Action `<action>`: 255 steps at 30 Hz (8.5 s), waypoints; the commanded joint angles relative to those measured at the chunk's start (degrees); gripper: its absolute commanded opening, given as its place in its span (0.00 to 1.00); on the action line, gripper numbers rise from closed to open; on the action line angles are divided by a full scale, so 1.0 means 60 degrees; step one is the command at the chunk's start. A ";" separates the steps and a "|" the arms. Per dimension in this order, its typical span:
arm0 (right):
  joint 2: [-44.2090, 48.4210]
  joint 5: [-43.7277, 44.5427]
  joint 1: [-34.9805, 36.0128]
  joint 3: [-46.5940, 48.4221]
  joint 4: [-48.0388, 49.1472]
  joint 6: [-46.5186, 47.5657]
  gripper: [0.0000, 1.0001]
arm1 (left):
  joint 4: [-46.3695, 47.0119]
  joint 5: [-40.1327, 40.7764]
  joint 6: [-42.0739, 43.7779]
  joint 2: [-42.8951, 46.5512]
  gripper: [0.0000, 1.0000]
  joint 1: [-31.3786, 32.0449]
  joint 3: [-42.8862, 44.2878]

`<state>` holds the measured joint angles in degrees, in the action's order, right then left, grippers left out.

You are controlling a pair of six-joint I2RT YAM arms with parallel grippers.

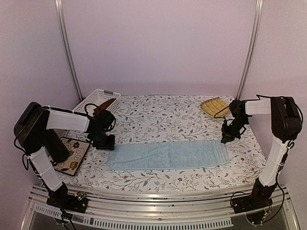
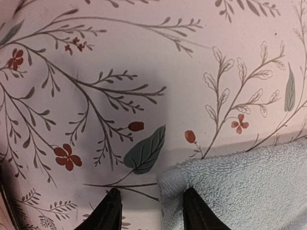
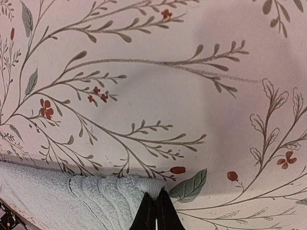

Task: Roll the towels
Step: Move the towel to the center of the board, then adjust the towel at the center of the board, then pick up the towel from the center of the board.

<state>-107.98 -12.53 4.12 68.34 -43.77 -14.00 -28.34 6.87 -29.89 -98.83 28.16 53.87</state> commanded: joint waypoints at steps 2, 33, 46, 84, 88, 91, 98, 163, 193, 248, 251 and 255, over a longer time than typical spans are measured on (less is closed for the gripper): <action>-0.0765 0.0280 -0.0013 0.0755 0.0298 0.0039 0.04 | -0.0216 0.0403 0.0380 -0.1122 0.45 -0.0169 0.0571; 0.2800 0.0214 0.0821 0.2001 -0.0277 0.0374 0.59 | 0.0409 -0.1296 -0.0837 0.2373 0.91 -0.0783 -0.0150; 0.3741 -0.0285 0.1354 0.1180 -0.0329 0.0298 0.58 | 0.2972 -0.2760 -0.2494 0.3471 0.77 -0.0855 -0.3220; 0.2326 0.1376 0.6726 0.1304 0.2583 0.2826 0.55 | 0.4304 -0.3051 -0.6938 0.6167 0.77 0.0093 -0.6625; 0.2464 0.1476 0.6729 0.1220 0.2493 0.2860 0.55 | 0.5021 -0.2830 -0.7676 0.5965 0.77 0.0420 -0.6974; 0.2538 0.1551 0.6725 0.1138 0.2490 0.2886 0.55 | 0.5150 -0.2591 -0.7869 0.5591 0.75 0.0619 -0.6817; 0.2594 0.1681 0.6726 0.0996 0.2445 0.2930 0.56 | 0.5411 -0.1909 -0.8245 0.4909 0.59 0.0710 -0.6666; 0.3412 0.1210 0.5593 -0.0642 0.2329 0.2423 0.57 | 0.2060 -0.0029 -0.6890 0.5438 0.23 0.1531 -0.4428; 0.3242 -0.1448 -0.0058 -0.3817 0.2839 -0.0610 0.72 | 0.2650 -0.0321 -0.4746 0.2624 0.68 0.1968 -0.1610; 0.3295 -0.1662 -0.1135 -0.2634 0.1347 -0.0150 0.02 | 0.2308 -0.0181 -0.4848 0.3164 0.69 0.1986 -0.1488; 0.3625 -0.1400 -0.1655 -0.2653 0.1160 -0.0124 0.02 | 0.2210 -0.0119 -0.4848 0.3280 0.69 0.1982 -0.1545; 0.4006 -0.0982 -0.2058 -0.2474 0.0865 -0.0002 0.02 | 0.2085 0.0036 -0.4867 0.3541 0.69 0.1985 -0.1711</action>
<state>-87.57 -21.23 -6.02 51.72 -36.01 -15.33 -14.68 5.61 -59.35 -80.01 39.33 43.97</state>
